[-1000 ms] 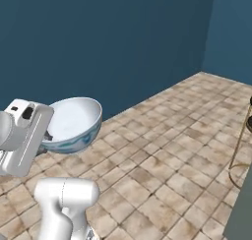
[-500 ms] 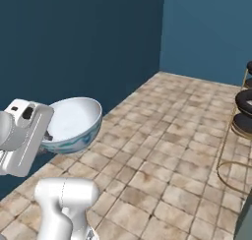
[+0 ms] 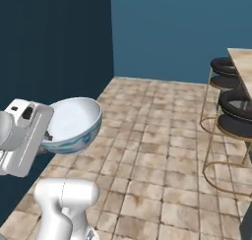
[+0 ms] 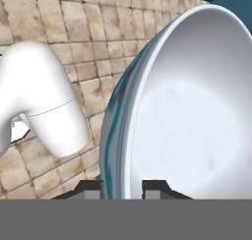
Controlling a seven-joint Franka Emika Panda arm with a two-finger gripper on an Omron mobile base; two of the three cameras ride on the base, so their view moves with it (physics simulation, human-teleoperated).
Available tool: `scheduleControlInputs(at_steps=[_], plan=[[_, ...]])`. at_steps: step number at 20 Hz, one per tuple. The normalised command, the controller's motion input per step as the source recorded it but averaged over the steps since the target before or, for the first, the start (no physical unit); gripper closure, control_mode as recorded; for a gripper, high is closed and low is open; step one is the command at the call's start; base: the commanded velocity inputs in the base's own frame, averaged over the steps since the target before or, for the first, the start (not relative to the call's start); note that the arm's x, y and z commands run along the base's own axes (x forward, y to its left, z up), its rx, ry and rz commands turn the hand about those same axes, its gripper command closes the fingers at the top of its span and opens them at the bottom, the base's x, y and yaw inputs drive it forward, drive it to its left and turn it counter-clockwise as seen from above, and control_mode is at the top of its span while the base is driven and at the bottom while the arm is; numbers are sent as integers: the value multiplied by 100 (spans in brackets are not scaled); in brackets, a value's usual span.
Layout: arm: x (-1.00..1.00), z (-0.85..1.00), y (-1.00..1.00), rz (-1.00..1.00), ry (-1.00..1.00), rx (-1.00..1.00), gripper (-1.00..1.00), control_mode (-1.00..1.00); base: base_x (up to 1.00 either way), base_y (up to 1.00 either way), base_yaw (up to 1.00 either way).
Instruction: Pick up the bowls from the cabinet and place each bowl in front of a stool on the dining counter.
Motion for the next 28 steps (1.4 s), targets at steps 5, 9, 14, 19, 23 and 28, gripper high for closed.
scheduleControlInputs(at_steps=[5, 9, 14, 19, 23, 28], plan=[[0, 0, 0, 0, 0, 0, 100, 100, 100, 71, -50], [0, 0, 0, 0, 0, 0, 100, 100, 100, 74, -49], [0, 0, 0, 0, 0, 0, 100, 100, 100, 79, -48], [0, 0, 0, 0, 0, 0, 100, 100, 100, 82, -48], [0, 0, 0, 0, 0, 0, 100, 100, 100, 87, -49], [0, 0, 0, 0, 0, 0, 100, 100, 100, 97, -47]])
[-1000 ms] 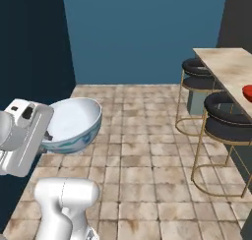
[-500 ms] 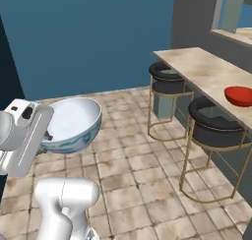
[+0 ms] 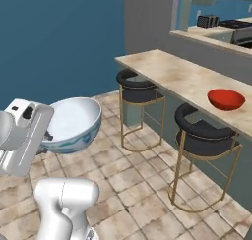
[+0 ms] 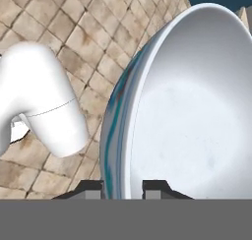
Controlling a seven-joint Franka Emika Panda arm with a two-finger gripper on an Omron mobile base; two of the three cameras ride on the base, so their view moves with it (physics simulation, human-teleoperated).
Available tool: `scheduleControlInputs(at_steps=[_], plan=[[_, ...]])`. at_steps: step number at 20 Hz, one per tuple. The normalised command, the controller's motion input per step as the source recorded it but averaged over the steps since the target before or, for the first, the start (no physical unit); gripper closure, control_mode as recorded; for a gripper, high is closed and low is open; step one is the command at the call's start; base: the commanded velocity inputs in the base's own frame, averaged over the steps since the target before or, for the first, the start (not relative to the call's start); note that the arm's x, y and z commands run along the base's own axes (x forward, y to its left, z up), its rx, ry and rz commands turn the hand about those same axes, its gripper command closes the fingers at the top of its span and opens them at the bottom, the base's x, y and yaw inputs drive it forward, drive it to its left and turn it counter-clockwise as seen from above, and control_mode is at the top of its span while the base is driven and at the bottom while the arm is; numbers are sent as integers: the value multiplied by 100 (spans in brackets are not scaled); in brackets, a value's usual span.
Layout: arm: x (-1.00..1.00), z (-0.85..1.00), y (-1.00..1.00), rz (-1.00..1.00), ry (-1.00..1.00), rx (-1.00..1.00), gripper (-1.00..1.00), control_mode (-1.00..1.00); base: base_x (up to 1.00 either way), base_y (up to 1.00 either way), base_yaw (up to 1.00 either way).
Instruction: Pick up the bowls from the cabinet and place each bowl in front of a stool on the dining counter.
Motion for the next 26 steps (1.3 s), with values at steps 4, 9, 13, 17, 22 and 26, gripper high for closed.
scheduleControlInputs(at_steps=[4, 9, 13, 17, 22, 26], plan=[[0, 0, 0, 0, 0, 0, 100, 100, 99, 100, -41], [0, 0, 0, 0, 0, 0, 100, 100, 53, 100, -40], [0, 0, 0, 0, 0, 0, 100, 100, 31, 100, -38], [0, 0, 0, 0, 0, 0, 100, 100, 33, 100, -40], [0, 0, 0, 0, 0, 0, 100, 100, 31, 100, -43], [0, 0, 0, 0, 0, 0, 100, 100, 32, 100, -43]])
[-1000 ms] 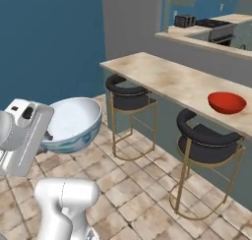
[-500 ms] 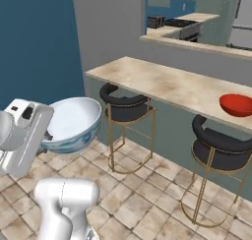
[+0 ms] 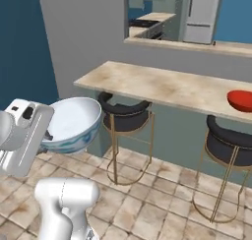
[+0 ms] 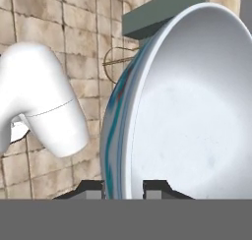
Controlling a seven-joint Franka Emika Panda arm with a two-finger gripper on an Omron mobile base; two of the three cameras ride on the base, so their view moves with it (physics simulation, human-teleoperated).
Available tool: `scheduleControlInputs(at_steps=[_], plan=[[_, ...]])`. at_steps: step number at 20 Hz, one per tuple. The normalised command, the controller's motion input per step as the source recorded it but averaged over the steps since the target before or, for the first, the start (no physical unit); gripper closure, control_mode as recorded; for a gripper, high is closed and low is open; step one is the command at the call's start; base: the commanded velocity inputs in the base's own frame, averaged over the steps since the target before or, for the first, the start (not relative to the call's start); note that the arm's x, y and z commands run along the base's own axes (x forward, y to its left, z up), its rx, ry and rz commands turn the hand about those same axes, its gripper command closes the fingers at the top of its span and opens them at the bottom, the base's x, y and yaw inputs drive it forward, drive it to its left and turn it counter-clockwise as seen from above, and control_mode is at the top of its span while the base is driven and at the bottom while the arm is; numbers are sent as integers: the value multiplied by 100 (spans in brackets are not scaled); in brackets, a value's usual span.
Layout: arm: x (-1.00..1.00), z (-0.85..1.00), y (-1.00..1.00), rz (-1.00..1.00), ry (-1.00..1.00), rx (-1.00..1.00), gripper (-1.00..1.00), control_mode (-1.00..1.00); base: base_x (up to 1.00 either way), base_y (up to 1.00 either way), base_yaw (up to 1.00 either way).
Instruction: Pick up the bowls from the cabinet and place each bowl in front of a stool on the dining counter.
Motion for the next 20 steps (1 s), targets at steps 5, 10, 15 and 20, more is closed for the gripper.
scheduleControlInputs(at_steps=[5, 10, 15, 20], plan=[[0, 0, 0, 0, 0, 0, 100, 100, 36, 96, -40], [0, 0, 0, 0, 0, 0, 100, 100, 47, 75, -33], [0, 0, 0, 0, 0, 0, 100, 100, 62, 62, -24], [0, 0, 0, 0, 0, 0, 100, 100, 76, 8, -6]])
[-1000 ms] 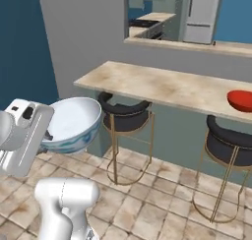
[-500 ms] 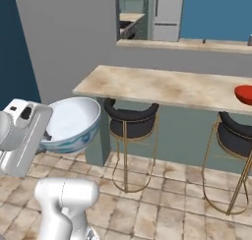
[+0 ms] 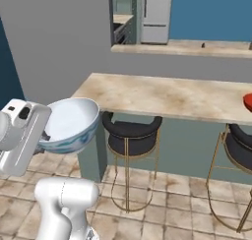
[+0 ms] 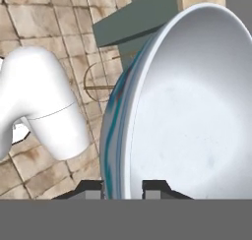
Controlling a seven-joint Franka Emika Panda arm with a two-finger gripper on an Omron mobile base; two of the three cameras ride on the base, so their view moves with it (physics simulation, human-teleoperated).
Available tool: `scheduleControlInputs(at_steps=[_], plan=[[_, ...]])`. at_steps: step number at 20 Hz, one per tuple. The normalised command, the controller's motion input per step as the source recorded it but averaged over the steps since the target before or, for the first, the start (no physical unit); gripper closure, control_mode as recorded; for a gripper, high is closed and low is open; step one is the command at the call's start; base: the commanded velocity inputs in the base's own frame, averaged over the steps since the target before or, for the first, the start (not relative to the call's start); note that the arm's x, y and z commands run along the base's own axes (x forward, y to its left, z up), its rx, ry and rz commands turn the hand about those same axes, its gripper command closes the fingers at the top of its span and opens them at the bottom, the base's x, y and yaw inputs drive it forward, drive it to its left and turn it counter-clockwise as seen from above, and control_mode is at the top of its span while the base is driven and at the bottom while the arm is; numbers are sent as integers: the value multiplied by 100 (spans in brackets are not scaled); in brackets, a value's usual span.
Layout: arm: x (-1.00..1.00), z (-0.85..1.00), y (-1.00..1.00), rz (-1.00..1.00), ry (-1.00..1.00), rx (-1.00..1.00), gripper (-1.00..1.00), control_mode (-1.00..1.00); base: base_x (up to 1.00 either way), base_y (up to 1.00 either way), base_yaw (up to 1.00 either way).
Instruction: Pick up the bowls from the cabinet and place each bowl in front of a stool on the dining counter.
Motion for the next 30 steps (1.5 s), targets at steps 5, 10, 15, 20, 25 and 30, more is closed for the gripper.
scheduleControlInputs(at_steps=[5, 10, 15, 20, 25, 30], plan=[[0, 0, 0, 0, 0, 0, 100, 100, 81, 7, -2], [0, 0, 0, 0, 0, 0, 100, 100, 68, 21, -4], [0, 0, 0, 0, 0, 0, 100, 100, 61, 27, -7], [0, 0, 0, 0, 0, 0, 100, 100, 59, 28, -7], [0, 0, 0, 0, 0, 0, 100, 100, 55, 34, -8], [0, 0, 0, 0, 0, 0, 100, 100, 54, 47, -12]])
